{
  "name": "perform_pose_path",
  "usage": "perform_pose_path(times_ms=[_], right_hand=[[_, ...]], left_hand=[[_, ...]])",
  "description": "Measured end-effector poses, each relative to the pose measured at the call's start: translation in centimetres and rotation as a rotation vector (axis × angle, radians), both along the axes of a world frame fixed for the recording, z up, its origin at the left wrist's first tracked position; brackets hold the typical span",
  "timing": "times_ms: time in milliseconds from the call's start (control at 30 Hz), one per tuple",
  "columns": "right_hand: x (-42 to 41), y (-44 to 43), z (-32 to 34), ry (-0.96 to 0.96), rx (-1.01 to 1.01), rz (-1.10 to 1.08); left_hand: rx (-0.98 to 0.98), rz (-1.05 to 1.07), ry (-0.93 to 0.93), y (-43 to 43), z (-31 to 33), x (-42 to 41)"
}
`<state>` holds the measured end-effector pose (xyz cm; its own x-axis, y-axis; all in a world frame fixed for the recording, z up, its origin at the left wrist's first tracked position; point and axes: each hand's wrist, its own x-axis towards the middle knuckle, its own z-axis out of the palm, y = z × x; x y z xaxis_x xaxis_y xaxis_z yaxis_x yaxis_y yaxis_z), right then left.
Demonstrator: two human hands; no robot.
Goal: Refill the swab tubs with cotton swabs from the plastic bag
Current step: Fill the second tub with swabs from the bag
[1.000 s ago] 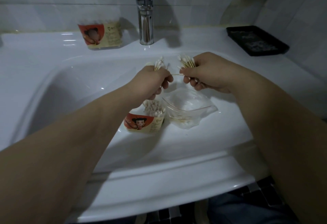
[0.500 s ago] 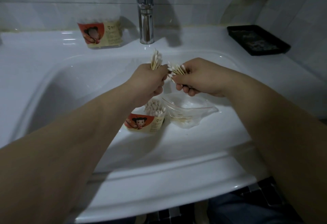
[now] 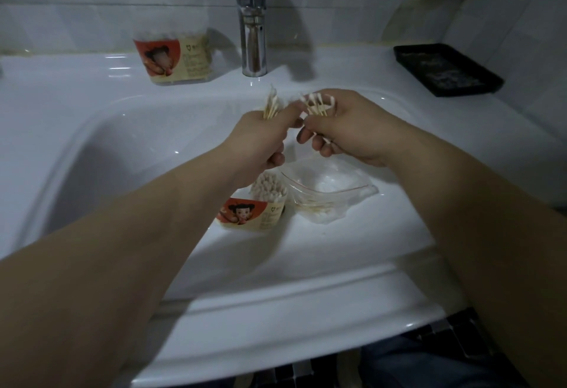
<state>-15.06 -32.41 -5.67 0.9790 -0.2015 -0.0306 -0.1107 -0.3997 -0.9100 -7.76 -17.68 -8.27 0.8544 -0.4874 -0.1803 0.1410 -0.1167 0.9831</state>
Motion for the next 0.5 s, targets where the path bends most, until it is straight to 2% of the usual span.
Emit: perform_pose_path(times_ms=[167, 300, 500], right_hand=[[-0.21, 0.44, 0.04, -0.012, 0.041, 0.045], [-0.15, 0.58, 0.10, 0.063, 0.089, 0.048], [-0.18, 0.63, 0.02, 0.141, 0.056, 0.069]], left_hand=[[-0.084, -0.048, 0.018, 0.02, -0.18, -0.27], [-0.087, -0.017, 0.023, 0.13, -0.13, -0.16], [-0.111, 0.020, 0.004, -0.14, 0.05, -0.16]])
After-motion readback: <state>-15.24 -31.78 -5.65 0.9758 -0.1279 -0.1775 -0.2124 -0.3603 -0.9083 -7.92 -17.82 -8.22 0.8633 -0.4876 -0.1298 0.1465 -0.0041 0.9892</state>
